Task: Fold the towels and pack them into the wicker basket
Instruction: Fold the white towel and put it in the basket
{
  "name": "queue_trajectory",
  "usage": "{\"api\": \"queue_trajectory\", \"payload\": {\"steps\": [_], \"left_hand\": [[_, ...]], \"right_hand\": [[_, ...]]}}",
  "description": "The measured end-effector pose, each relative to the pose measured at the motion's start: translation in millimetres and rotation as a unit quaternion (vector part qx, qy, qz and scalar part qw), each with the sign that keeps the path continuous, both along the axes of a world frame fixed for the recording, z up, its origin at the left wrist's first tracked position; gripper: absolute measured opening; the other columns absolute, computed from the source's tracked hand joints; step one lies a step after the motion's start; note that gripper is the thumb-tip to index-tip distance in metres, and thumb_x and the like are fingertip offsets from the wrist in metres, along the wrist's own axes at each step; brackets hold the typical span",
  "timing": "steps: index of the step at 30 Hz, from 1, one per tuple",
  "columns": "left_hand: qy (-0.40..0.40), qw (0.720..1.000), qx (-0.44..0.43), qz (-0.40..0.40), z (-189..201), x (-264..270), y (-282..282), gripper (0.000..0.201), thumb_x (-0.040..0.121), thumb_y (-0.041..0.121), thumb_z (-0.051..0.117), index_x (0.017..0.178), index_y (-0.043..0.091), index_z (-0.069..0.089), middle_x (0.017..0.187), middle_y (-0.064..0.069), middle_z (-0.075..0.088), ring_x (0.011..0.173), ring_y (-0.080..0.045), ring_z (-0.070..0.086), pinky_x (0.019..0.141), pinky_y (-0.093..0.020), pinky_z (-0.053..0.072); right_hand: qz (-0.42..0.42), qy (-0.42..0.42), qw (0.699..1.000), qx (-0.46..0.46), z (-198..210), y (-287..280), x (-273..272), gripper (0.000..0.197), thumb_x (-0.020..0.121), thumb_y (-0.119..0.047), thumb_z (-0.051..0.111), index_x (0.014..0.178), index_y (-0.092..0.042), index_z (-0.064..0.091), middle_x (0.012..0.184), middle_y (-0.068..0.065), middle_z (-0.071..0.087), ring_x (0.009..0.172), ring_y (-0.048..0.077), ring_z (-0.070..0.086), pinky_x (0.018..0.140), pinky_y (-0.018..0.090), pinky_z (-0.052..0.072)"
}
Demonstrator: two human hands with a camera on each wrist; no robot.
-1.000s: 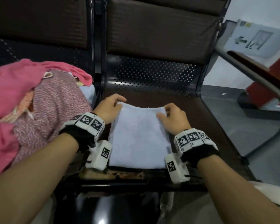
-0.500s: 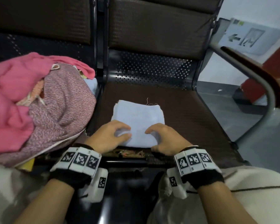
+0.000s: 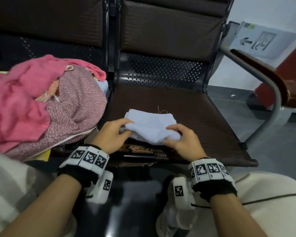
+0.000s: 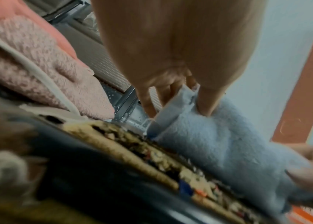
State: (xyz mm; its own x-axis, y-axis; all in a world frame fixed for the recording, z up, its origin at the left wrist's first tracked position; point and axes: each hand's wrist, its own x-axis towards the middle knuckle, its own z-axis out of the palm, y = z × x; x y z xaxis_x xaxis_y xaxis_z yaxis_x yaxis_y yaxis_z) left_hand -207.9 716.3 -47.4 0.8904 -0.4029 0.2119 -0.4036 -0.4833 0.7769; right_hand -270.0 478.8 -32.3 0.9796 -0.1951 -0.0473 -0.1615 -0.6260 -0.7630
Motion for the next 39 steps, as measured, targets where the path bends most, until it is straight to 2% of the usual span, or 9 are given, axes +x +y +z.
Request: {"api": "queue_trajectory", "payload": {"steps": [4,10,14,18,21,25,31,36,39], "left_hand": [[0.054,0.997,-0.003,0.052,3,24,-7,0.013,0.092,0.024,0.053,0.09,0.013,0.06,0.086,-0.006,0.066,0.084,-0.023,0.062,0.075,-0.038,0.047],[0.086,0.991,0.035,0.098,6,70,-21,0.022,0.092,0.023,0.053,0.073,0.012,0.052,0.078,-0.009,0.062,0.082,-0.029,0.06,0.072,-0.039,0.046],[0.097,0.984,0.068,0.134,2,103,-34,0.034,0.09,0.025,0.057,0.06,0.022,0.04,0.063,0.004,0.046,0.072,-0.022,0.049,0.063,-0.03,0.031],[0.133,0.972,0.12,0.153,-13,123,-40,0.013,0.088,0.027,0.06,0.084,0.015,0.056,0.088,-0.004,0.062,0.087,-0.024,0.056,0.071,-0.023,0.033],[0.164,0.965,0.147,0.14,-21,128,-39,0.025,0.09,0.027,0.058,0.11,0.012,0.057,0.109,-0.009,0.064,0.1,-0.025,0.057,0.077,-0.025,0.036],[0.171,0.969,0.156,0.086,-21,124,-35,0.03,0.092,0.016,0.052,0.122,0.01,0.052,0.121,-0.015,0.059,0.111,-0.029,0.056,0.093,-0.031,0.041],[0.154,0.971,0.177,0.043,-1,105,-25,0.051,0.092,0.006,0.047,0.141,0.012,0.036,0.136,-0.017,0.044,0.124,-0.028,0.046,0.101,-0.028,0.035],[0.074,0.982,0.173,-0.023,55,82,-24,0.099,0.078,0.042,0.07,0.151,0.019,0.007,0.157,-0.003,0.012,0.145,-0.021,0.013,0.116,-0.037,0.019],[0.034,0.989,0.128,-0.073,97,62,-34,0.119,0.066,0.055,0.075,0.151,0.022,-0.002,0.158,0.001,0.009,0.145,-0.015,0.009,0.117,-0.036,0.017]], "right_hand": [[-0.011,0.021,0.999,-0.023,-5,-12,17,0.05,0.068,-0.013,0.081,0.111,-0.026,0.059,0.1,-0.006,0.063,0.092,0.011,0.058,0.066,0.004,0.036],[-0.025,0.005,0.999,-0.024,-4,-28,62,0.019,0.083,-0.023,0.067,0.1,-0.022,0.06,0.089,-0.004,0.066,0.088,0.016,0.061,0.074,0.026,0.044],[-0.058,0.035,0.997,-0.022,-8,-31,95,0.019,0.086,-0.027,0.062,0.103,-0.018,0.061,0.092,0.0,0.066,0.093,0.02,0.06,0.075,0.027,0.041],[-0.107,0.11,0.985,-0.072,-15,-35,110,0.027,0.083,-0.043,0.064,0.092,-0.018,0.061,0.092,0.003,0.065,0.096,0.024,0.06,0.078,0.029,0.044],[-0.103,0.177,0.972,-0.115,-15,-39,114,0.053,0.077,-0.066,0.058,0.08,-0.014,0.064,0.086,0.004,0.065,0.089,0.026,0.061,0.082,0.038,0.051],[-0.05,0.262,0.96,-0.081,-14,-35,118,0.065,0.08,-0.068,0.054,0.097,-0.006,0.063,0.105,0.009,0.063,0.101,0.029,0.061,0.081,0.034,0.048],[0.021,0.122,0.992,0.016,14,-22,108,0.028,0.088,-0.039,0.062,0.093,-0.017,0.045,0.082,-0.007,0.047,0.073,0.006,0.046,0.065,0.025,0.037],[0.086,-0.028,0.995,-0.032,83,-6,90,0.03,0.083,-0.03,0.069,0.099,-0.02,0.047,0.083,-0.004,0.057,0.076,0.01,0.053,0.073,0.031,0.045],[0.156,-0.091,0.98,-0.087,134,2,66,0.029,0.082,-0.026,0.071,0.098,-0.021,0.047,0.078,-0.005,0.059,0.066,0.002,0.051,0.063,0.02,0.042]]}}
